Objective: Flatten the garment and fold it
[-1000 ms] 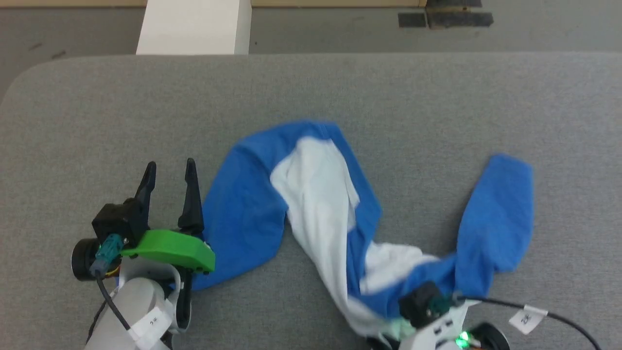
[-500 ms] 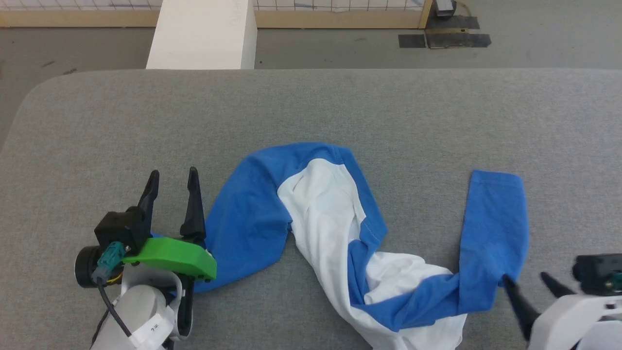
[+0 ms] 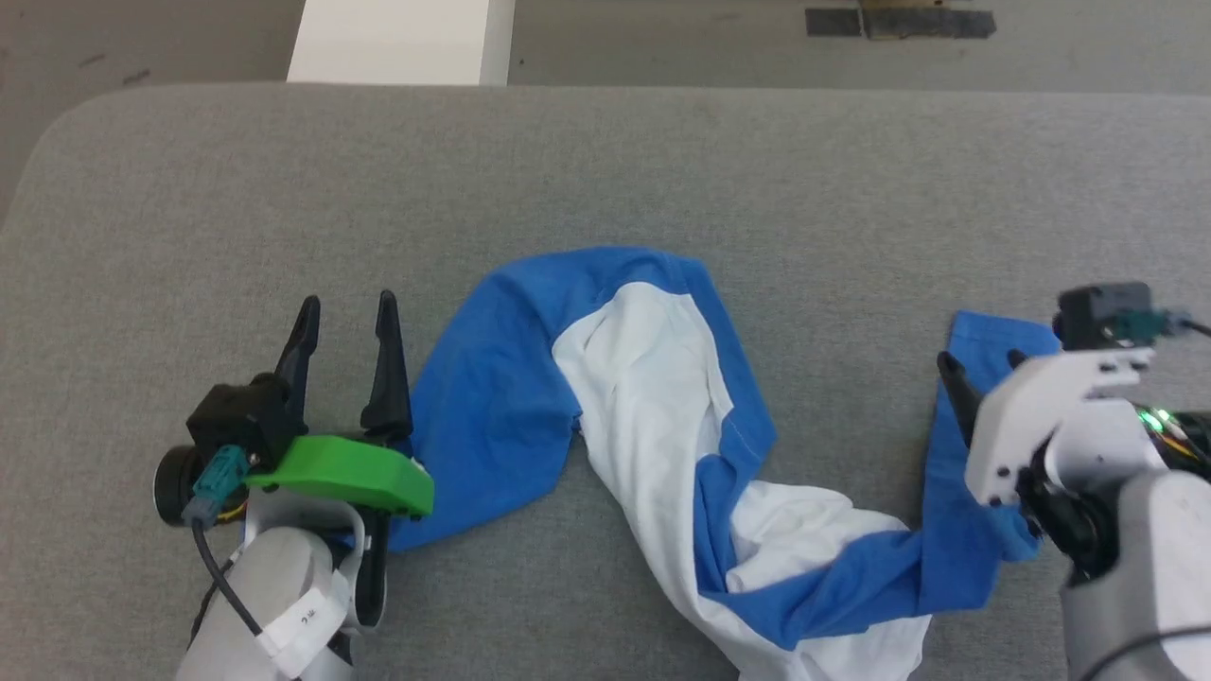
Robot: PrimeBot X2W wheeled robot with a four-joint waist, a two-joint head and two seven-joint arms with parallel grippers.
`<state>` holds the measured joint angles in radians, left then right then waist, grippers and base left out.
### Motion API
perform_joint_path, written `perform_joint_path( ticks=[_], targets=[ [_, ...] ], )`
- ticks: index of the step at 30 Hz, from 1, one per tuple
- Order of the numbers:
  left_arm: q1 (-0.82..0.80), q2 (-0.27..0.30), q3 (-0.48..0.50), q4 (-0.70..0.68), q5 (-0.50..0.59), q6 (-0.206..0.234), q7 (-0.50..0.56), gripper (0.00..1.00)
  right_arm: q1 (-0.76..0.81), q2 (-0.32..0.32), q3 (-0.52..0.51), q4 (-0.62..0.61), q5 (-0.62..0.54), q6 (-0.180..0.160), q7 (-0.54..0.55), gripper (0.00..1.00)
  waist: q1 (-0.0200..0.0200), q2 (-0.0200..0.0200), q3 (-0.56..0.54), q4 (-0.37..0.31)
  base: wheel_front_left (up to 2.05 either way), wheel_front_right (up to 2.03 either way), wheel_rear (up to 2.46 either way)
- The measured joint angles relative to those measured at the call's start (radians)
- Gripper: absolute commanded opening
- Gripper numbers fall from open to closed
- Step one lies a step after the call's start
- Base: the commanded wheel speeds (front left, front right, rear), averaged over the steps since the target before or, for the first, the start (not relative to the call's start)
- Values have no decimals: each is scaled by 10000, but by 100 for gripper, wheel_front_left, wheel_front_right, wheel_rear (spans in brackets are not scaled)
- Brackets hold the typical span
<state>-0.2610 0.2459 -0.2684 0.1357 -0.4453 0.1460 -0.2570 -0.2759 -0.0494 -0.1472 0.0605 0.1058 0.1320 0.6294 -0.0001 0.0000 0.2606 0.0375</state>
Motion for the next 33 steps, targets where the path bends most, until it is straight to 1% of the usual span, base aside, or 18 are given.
perform_joint_path(
  ticks=[2,5,6,8,11,14,16,21,25,30,32,33],
  targets=[
    [-107,-88,2,2,77,-50,0,100,-594,0,-104,897,-451,0,217,100,0,0,151,94,0,0,0],
    [-192,-255,0,31,230,-146,0,100,-1151,-8,-407,1894,-909,0,759,100,0,0,329,266,0,0,0],
    [-231,-326,13,88,280,-217,0,100,-1361,-13,-508,2236,-1204,0,1058,43,0,0,428,378,0,0,0],
    [-274,-405,44,151,330,-236,0,100,-1601,-38,-520,2339,-1333,0,1442,0,0,0,505,497,0,0,0],
    [-273,-512,138,232,385,-318,0,100,-1732,-50,-481,2274,-1421,0,1542,0,0,0,546,604,0,0,0],
    [-271,-573,257,293,412,-364,0,100,-1765,-50,-303,2136,-1287,0,980,0,0,0,489,600,0,0,0],
    [-270,-602,336,326,431,-408,0,100,-2023,-23,46,2036,-1009,0,502,0,0,0,425,563,0,0,0],
    [-265,-711,472,422,502,-510,0,100,-3695,-8,917,1592,-671,0,-742,0,0,0,256,459,0,0,0],
    [-255,-784,535,495,575,-585,0,100,-4947,-2,1377,1340,-537,0,-1567,0,0,0,93,397,0,0,0],
    [-151,-823,596,545,587,-662,0,100,-6102,-100,1615,1043,-251,0,-2487,0,1,0,-121,348,0,0,0],
    [-86,-828,627,564,594,-671,0,100,-6528,-242,1515,930,-194,0,-2857,0,1,0,-203,326,0,0,0],
    [-37,-844,639,589,616,-706,0,100,-6816,-433,1264,905,-196,0,-3110,0,1,0,-275,313,0,0,0]
  ],
)
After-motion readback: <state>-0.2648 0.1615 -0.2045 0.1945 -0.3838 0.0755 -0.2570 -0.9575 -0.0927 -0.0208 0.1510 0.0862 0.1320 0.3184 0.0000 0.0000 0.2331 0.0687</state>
